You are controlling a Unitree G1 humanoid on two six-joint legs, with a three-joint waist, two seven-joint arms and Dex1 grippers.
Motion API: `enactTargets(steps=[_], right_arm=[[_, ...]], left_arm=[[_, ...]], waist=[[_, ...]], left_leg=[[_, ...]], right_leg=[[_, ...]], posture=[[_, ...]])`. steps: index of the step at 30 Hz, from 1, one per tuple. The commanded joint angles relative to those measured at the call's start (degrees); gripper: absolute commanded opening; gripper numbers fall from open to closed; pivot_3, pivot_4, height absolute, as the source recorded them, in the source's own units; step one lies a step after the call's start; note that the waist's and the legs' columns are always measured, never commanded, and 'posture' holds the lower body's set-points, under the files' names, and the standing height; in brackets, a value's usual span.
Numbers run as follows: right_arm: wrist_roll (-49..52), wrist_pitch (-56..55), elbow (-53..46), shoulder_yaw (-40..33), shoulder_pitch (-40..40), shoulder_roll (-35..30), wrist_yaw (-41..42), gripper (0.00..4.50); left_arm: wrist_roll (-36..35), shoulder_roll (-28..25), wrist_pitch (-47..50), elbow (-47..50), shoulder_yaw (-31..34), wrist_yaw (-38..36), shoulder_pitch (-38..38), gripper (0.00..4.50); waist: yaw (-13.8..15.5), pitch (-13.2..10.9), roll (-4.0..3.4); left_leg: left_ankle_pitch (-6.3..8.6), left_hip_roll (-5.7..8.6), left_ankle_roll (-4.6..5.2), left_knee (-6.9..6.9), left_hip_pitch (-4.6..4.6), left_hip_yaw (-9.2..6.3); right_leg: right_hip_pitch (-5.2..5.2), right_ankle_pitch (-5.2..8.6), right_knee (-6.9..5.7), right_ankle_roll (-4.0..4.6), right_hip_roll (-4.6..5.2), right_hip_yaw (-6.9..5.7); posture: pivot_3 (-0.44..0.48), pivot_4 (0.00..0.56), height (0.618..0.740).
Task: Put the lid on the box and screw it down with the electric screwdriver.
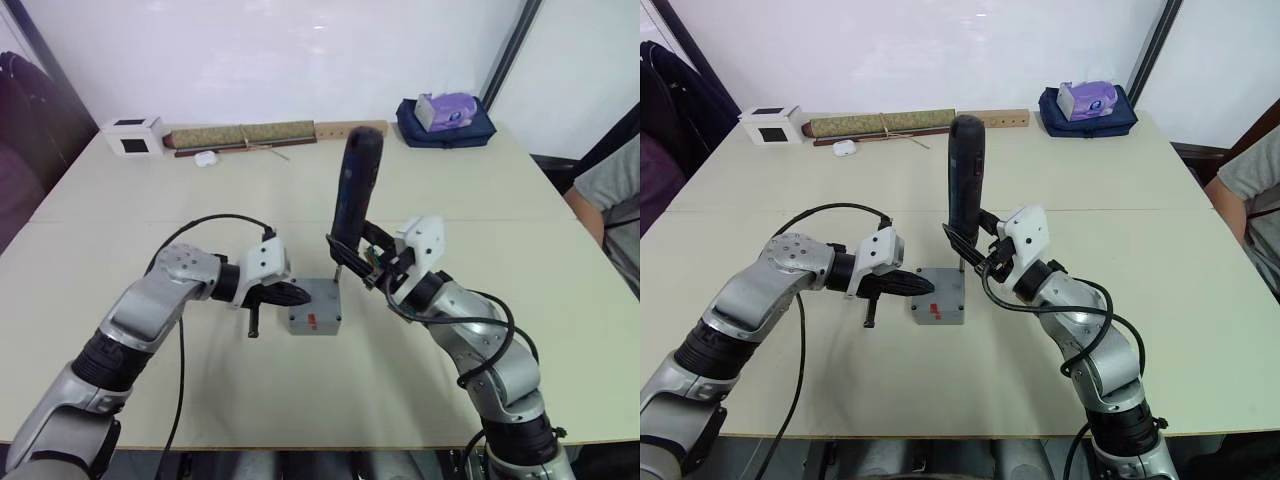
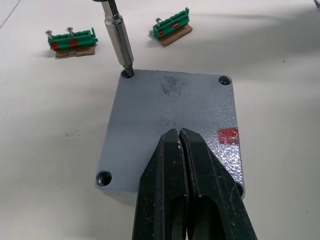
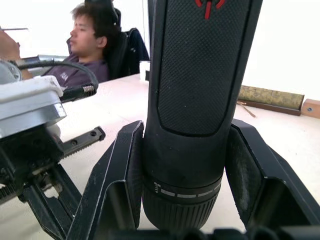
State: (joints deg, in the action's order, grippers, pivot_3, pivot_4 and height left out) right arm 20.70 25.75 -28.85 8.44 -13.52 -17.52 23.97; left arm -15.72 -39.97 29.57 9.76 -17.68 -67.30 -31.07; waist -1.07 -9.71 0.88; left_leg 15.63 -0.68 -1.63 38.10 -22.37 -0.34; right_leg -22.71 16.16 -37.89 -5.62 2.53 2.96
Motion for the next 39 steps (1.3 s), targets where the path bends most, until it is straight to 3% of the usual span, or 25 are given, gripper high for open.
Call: enactTargets(steps=[1,34,39], right_arm=[[-2.31,3.89,2.83,3.10,2.34,-1.87,0.67,1.73],[-3.09,5.17,4.17,4.94,2.19,-1.51,0.83,1.73],[0.59,4.82,0.54,1.14,0.09,-1.86,2.47,1.73]], left_arm=[[1.24,-0.53,-0.18,-0.72,-0.99,-0.63,0.51,0.00],[2.72,-0.27,-2.07,-1.85,-1.47,-0.84,1.33,0.00],[2.79,0.03,-2.50,-2.21,-1.61,-0.67,1.43,0.00]], waist=[[0.00,0.19,0.11],[0.06,1.23,0.32],[0.07,1.22,0.31]], left_leg=[[0.02,-0.01,0.03,-0.01,0.06,0.00],[0.17,-0.17,0.28,-0.15,0.28,-0.02],[0.17,-0.19,0.28,-0.18,0.27,-0.02]], right_leg=[[0.06,0.04,0.00,0.02,0.00,0.00],[0.31,0.19,0.27,0.22,-0.02,-0.03],[0.32,0.19,0.33,0.22,-0.01,-0.03]], posture=[[0.000,0.150,0.740],[0.000,0.150,0.740],[0.000,0.150,0.740]])
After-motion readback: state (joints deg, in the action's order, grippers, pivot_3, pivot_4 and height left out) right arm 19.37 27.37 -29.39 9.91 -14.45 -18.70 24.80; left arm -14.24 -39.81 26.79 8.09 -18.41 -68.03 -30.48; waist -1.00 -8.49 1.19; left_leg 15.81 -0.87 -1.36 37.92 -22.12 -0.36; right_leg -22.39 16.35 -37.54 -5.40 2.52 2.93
